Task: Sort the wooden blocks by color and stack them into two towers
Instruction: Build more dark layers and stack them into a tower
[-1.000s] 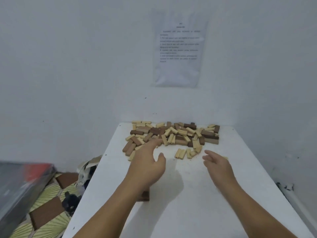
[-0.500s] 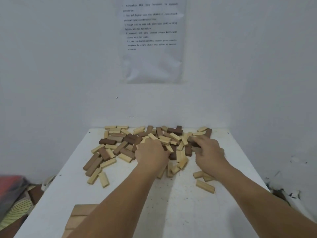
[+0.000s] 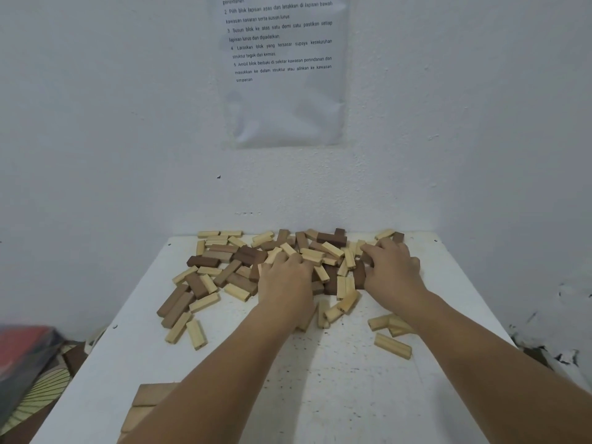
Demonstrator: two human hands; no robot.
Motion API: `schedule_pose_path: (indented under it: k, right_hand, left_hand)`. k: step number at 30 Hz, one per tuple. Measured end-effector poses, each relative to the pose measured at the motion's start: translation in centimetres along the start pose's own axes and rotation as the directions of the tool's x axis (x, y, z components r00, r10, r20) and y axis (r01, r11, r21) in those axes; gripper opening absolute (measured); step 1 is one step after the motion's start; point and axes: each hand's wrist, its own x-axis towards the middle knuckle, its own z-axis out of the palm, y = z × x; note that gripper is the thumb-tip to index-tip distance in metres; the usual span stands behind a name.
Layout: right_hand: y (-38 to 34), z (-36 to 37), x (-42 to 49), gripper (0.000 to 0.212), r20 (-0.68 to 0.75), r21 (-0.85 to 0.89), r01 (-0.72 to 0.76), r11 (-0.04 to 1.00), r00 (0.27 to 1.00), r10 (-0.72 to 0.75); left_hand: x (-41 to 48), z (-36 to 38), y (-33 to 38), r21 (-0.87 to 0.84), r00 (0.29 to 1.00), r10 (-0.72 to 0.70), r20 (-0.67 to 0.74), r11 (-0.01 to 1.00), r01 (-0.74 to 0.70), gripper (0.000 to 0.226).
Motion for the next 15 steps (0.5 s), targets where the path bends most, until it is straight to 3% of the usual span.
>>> schedule_pose_path:
  k: [5,8,15]
  right_hand:
    - [-0.3,-0.4,0.1,0.006,0.01,0.246,-0.13,0.96,0.991,0.131]
    - [-0.1,-0.4,0.0,0.013,-0.01,0.292,-0.163,0.942,0.985,0.173]
    - [0.6,-0.3,0.7,0.025,-0.035,0.202,-0.165,0.965,0.984,0.176]
  left_hand:
    - [0.4,0.5,0.5,0.038,1.0,-0.022,-0.009,0.999,0.022,0.034]
    - [0.7,0.3,0.6,0.042,0.998,-0.051,0.026,0.998,0.05,0.035]
    - [1.2,0.0,0.2,0.012,0.996,-0.021,0.088,1.0,0.02,0.042]
